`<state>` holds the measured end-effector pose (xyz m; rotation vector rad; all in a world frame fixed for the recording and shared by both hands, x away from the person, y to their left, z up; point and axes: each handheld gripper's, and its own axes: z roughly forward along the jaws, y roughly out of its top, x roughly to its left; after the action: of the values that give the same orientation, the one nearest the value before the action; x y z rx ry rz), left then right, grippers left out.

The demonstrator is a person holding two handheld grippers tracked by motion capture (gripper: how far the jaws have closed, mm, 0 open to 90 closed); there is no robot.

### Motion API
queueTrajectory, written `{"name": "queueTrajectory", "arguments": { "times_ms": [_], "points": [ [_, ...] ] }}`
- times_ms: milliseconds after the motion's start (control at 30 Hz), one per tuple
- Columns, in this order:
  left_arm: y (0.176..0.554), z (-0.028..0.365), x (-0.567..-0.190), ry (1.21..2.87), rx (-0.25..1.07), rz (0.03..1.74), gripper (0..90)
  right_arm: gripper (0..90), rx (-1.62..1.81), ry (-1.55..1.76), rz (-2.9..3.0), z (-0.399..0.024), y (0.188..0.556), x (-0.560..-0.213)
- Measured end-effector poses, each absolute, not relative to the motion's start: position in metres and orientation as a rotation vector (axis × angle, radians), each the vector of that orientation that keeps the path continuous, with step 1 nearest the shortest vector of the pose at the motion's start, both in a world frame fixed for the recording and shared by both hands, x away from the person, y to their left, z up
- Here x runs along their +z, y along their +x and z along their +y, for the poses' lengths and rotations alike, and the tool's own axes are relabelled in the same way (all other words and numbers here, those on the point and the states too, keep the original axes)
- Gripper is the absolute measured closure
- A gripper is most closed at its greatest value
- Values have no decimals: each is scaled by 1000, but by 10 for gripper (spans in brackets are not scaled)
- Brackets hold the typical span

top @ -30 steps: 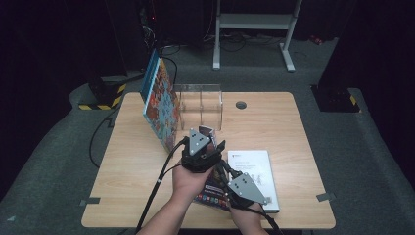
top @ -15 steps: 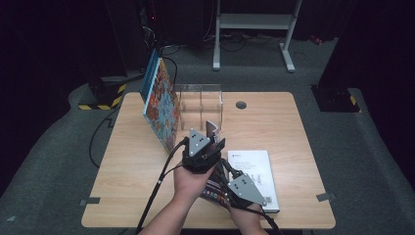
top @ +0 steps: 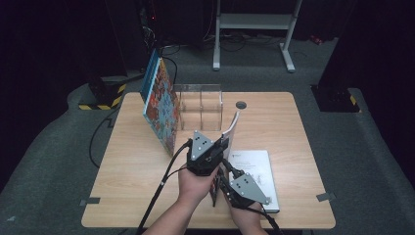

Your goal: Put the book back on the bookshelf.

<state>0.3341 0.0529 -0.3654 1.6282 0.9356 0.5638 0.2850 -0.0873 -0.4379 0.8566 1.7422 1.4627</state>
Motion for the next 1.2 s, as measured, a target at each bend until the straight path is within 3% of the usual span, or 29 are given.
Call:
{"name": "queueTrajectory", "arguments": {
  "times_ms": [500,1200],
  "points": [
    [331,63,-366,1628,625,865,839,685,1517,859,1784,-97,278,-437],
    [330,90,-363,1578,645,818,839,658,1266,1030,1825,-177,279,-475]
  ]
}}
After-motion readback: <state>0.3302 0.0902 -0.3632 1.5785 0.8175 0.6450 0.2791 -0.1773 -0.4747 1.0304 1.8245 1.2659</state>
